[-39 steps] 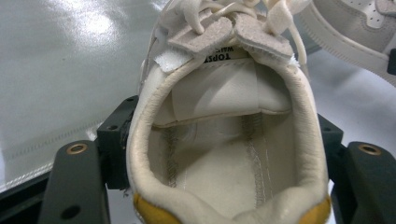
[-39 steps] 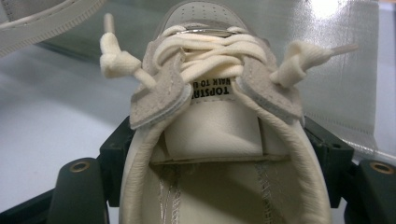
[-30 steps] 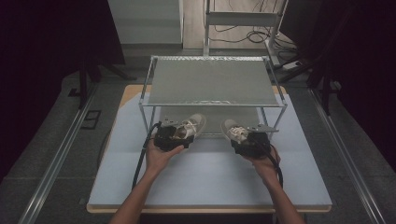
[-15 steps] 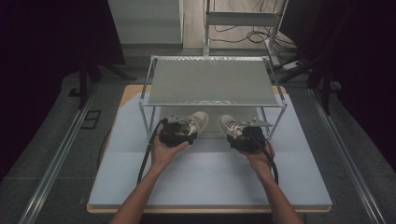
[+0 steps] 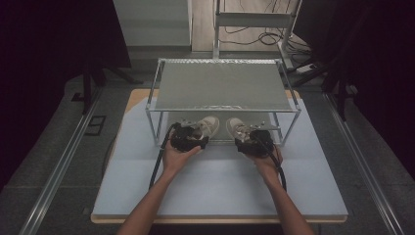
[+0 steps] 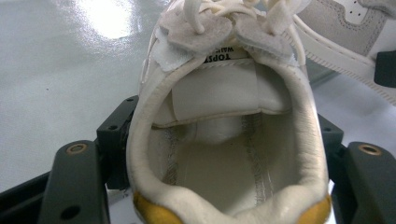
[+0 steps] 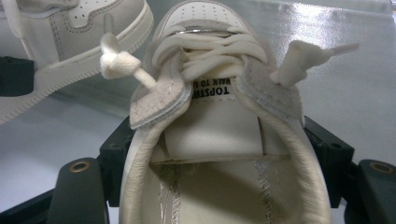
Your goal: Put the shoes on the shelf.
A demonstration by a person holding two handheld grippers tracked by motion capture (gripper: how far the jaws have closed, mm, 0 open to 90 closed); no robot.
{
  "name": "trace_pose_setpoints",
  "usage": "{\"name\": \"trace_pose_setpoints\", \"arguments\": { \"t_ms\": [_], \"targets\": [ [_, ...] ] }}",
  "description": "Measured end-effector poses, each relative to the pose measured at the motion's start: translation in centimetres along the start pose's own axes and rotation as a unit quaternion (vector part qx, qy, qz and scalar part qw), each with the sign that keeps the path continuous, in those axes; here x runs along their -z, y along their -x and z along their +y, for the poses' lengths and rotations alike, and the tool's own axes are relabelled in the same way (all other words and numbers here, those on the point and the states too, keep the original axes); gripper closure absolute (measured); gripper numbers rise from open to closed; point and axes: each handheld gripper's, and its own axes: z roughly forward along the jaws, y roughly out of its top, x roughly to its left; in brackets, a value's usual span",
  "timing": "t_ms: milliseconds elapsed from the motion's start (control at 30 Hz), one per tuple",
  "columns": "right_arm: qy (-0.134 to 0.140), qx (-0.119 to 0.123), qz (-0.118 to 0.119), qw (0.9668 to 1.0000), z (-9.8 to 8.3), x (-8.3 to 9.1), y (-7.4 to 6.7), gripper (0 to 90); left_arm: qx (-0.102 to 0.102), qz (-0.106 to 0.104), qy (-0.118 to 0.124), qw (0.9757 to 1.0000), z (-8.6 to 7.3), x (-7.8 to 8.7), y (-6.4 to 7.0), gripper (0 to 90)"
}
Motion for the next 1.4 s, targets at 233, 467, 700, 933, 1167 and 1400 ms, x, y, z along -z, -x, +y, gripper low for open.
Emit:
{"name": "trace_pose_setpoints", "arguments": {
  "t_ms": [233, 467, 700, 933, 1167, 1400],
  "targets": [
    [-0.002, 0.0, -0.007, 1.0, 0.4, -0.7, -0.7, 27.9, -0.024, 0.003, -0.003, 0.9997, 0.6, -0.5, 0.2, 30.2],
    [0.0, -0.004, -0.017, 0.9998, 1.2, -1.3, -1.2, 27.8, -0.017, 0.013, -0.011, 0.9997, 1.2, -1.3, 0.3, 30.1],
    [-0.002, -0.013, -0.025, 0.9996, 1.1, -2.5, -1.4, 27.8, -0.001, 0.026, -0.019, 0.9995, 1.4, -2.2, 0.6, 30.1],
    [-0.011, -0.021, -0.035, 0.9991, 0.9, -3.6, -1.4, 27.5, 0.021, 0.033, -0.029, 0.9988, 1.3, -3.2, 0.7, 30.0],
    [-0.018, -0.018, -0.039, 0.9989, 0.6, -4.2, -1.3, 27.1, 0.007, 0.036, -0.041, 0.9985, 1.0, -3.9, 0.6, 29.6],
    [-0.022, -0.015, -0.04, 0.9988, 0.4, -4.6, -1.3, 27.2, 0.004, 0.045, -0.049, 0.9978, 0.7, -4.4, 0.8, 28.3]
  ]
}}
